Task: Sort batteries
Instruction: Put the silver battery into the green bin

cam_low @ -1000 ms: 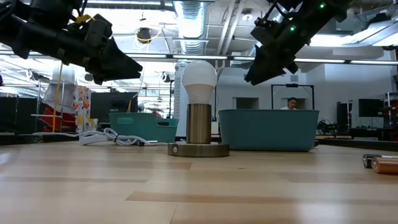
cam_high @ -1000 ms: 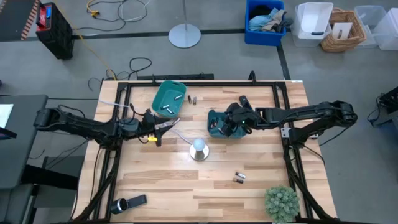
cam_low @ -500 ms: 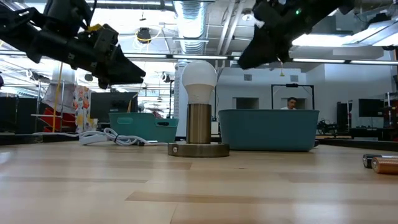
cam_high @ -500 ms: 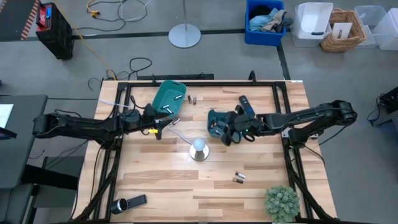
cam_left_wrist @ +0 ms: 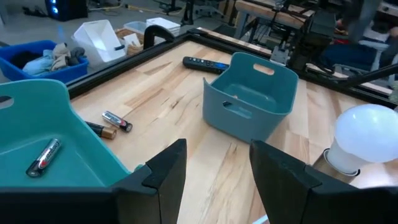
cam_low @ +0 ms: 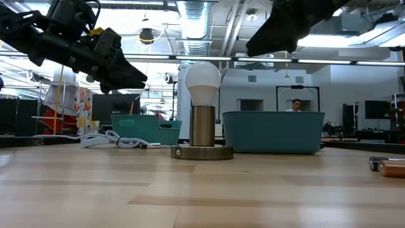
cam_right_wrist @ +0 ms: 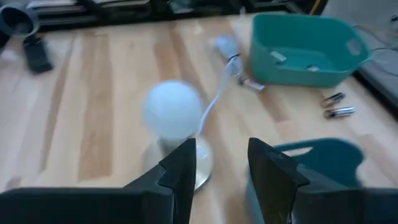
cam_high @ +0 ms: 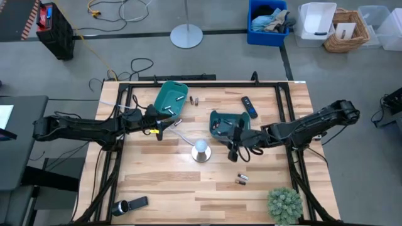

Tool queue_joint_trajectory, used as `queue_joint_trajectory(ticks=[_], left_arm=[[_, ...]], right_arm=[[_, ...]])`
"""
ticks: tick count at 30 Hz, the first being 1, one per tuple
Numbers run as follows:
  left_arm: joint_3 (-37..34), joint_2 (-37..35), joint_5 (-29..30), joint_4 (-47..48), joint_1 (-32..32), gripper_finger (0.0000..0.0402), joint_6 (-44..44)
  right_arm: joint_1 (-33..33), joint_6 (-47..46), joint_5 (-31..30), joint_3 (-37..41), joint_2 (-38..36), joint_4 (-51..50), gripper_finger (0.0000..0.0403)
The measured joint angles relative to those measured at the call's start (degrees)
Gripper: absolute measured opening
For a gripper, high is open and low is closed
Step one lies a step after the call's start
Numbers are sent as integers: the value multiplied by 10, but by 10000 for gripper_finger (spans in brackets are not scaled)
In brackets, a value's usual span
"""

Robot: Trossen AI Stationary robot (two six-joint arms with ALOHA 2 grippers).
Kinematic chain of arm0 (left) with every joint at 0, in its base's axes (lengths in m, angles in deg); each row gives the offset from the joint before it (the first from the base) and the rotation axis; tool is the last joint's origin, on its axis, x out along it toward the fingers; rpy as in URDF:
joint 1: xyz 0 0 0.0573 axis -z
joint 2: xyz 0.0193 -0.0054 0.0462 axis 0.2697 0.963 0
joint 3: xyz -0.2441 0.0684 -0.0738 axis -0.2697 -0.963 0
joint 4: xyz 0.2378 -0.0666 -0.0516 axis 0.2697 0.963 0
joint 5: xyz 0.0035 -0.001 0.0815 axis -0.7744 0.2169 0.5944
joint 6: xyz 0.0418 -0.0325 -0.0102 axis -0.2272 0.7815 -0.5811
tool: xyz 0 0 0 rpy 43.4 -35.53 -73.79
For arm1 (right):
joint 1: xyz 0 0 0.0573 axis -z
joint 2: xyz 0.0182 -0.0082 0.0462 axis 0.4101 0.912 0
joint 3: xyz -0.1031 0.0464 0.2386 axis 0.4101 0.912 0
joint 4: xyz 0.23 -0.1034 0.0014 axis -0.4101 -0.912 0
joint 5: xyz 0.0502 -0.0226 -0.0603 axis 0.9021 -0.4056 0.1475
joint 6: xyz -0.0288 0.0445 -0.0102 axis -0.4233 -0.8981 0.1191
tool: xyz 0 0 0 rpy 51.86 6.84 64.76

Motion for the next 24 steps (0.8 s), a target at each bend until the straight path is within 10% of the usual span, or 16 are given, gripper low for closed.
queue_joint_trajectory(ticks=[24], left_arm=[[0, 63, -37, 18, 25, 171, -11]], right_arm=[[-31, -133, -14, -9, 27, -86, 161]])
